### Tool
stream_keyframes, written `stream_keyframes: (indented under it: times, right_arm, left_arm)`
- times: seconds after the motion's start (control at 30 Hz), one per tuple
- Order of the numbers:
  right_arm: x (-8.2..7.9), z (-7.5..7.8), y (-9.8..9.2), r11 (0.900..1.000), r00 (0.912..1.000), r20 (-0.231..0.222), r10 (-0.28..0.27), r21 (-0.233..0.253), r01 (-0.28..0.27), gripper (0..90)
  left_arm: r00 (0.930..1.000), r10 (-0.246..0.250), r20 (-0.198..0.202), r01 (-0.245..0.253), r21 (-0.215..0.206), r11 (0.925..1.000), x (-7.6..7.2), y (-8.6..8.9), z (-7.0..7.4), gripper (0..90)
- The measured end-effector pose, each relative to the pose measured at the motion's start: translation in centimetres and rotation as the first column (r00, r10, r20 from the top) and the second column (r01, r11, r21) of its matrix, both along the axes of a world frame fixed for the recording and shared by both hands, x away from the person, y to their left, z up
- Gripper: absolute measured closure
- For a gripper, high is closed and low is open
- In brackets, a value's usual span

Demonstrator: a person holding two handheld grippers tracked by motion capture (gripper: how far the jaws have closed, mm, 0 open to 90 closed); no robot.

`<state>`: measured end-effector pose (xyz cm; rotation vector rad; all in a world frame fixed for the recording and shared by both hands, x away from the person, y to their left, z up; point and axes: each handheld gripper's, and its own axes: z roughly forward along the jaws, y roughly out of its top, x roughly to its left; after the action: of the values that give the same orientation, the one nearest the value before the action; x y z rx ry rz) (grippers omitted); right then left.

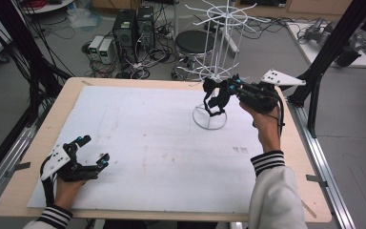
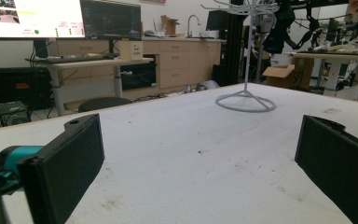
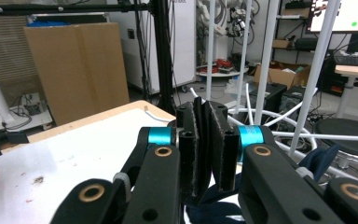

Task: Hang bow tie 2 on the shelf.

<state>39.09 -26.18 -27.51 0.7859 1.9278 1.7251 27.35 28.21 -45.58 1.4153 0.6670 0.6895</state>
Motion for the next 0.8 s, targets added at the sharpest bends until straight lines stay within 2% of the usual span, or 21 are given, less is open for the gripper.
stream_keyframes:
  times: [0.17,0.8]
  right_arm:
    - [0.4,0.3,0.1,0.999,0.9998,0.004,-0.021,-0.024,0.021,83.2]
    - [1.6,-0.4,0.5,0.995,0.9985,-0.002,-0.054,-0.088,0.054,81.6]
  left_arm:
    - [1.0,0.001,0.003,-0.001,0.001,1.0,0.0,0.0,0.0,1.7]
    - [1.0,0.005,0.006,-0.005,-0.002,1.0,-0.1,0.0,0.0,1.7]
